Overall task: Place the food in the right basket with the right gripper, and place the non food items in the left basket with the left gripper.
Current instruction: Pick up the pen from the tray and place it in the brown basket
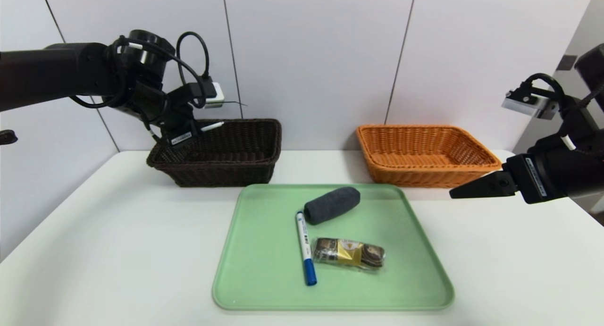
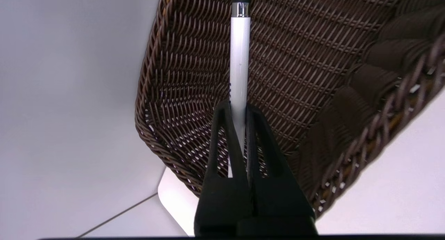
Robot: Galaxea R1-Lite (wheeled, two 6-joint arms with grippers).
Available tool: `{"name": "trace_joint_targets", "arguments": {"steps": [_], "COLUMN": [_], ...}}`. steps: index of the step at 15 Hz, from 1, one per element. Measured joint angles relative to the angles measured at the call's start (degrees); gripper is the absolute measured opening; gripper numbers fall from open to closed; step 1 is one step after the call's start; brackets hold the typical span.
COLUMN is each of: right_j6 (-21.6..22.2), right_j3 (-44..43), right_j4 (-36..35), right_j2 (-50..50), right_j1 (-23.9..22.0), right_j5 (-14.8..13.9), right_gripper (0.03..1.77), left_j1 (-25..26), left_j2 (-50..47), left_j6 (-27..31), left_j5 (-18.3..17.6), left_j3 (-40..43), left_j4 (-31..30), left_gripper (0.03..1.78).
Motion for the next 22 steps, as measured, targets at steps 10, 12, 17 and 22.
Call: {"name": "trace_joint_targets", "arguments": {"steps": [10, 12, 17, 22], "right_j6": [0.06, 0.11, 1.04, 1.62], "right_j3": [0.74, 0.88, 1.29, 1.24], "right_j4": [0.0, 0.0, -0.07, -0.07], "right_j2": [-0.02, -0.13, -0.41, -1.27], "right_j1": [-0.05, -0.13, -0.22, -0.38], "right_j5": [0.0, -0.02, 0.56, 0.61], "right_gripper": [1.7, 1.7, 1.7, 1.7], "left_j1": [-0.66, -0.66, -1.06, -4.07], "left_j2": [7.69, 8.19, 6.53, 2.06], "left_j6": [-0.84, -1.74, -12.8, -37.22], "left_j5": [0.3, 0.3, 0.06, 0.17], "left_j3": [-0.11, -0.33, -0.71, -0.74], "left_j4": [-6.97, -7.44, -8.27, -10.72], "left_gripper": [0.15, 0.51, 1.07, 1.38]}}
